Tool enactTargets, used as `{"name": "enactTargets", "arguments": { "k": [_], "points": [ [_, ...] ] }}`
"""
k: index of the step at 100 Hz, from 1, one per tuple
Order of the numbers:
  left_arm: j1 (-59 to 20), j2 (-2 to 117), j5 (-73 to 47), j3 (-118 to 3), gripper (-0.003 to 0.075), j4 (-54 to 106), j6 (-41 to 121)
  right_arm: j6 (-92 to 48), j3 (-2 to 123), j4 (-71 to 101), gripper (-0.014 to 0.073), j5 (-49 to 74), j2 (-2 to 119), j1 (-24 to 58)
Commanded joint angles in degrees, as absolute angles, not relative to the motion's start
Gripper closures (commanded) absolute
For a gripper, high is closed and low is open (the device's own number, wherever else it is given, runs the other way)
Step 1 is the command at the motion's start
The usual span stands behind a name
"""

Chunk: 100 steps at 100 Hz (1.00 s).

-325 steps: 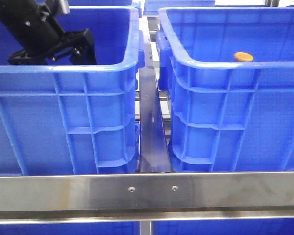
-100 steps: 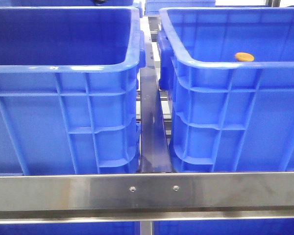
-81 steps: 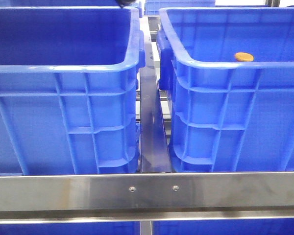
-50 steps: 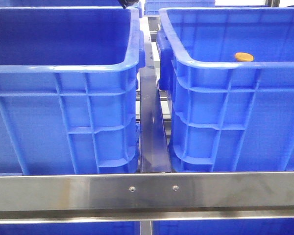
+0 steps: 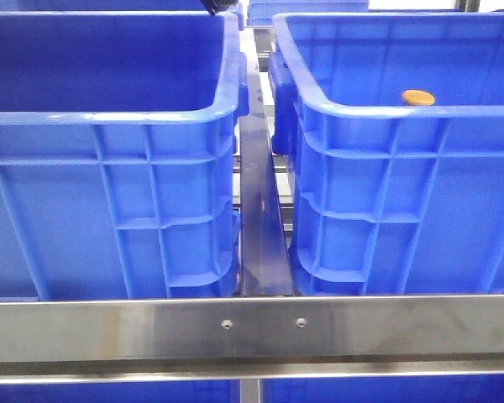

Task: Pick red and yellow buttons and place in box
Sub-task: 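Pass the red button from the left gripper into the right gripper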

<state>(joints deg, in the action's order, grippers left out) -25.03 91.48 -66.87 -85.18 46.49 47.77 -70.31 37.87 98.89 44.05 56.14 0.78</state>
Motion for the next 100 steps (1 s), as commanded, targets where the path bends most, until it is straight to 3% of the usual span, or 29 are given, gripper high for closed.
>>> {"name": "enactTargets", "arguments": {
  "k": [1, 33, 67, 84, 91, 100],
  "points": [
    [-25.49, 89.41, -66.34, -86.76, 0.074, 50.02, 47.62, -65.12, 41.76, 100.46, -0.005, 48.9, 58.73, 0.85],
    [-25.49, 89.41, -66.34, -86.76, 0.074, 50.02, 47.62, -60.52, 47.96, 98.02, -0.005, 56.97, 69.69, 1.86],
    [-25.49, 89.41, -66.34, -86.76, 0.074, 50.02, 47.62, -60.52, 53.5, 100.21, -0.005, 56.24, 78.0, 11.3],
    [-25.49, 89.41, -66.34, -86.76, 0.074, 50.02, 47.62, -60.52, 53.76, 101.06, -0.0047, 56.16, 79.29, 12.28],
    [-25.49, 89.41, -66.34, -86.76, 0.074, 50.02, 47.62, -60.57, 53.76, 101.37, -0.0007, 55.98, 79.29, 12.28],
    [-25.49, 89.41, -66.34, -86.76, 0.0739, 50.02, 47.62, -60.57, 53.76, 101.69, 0.0132, 55.98, 79.29, 12.28]
  ]
}}
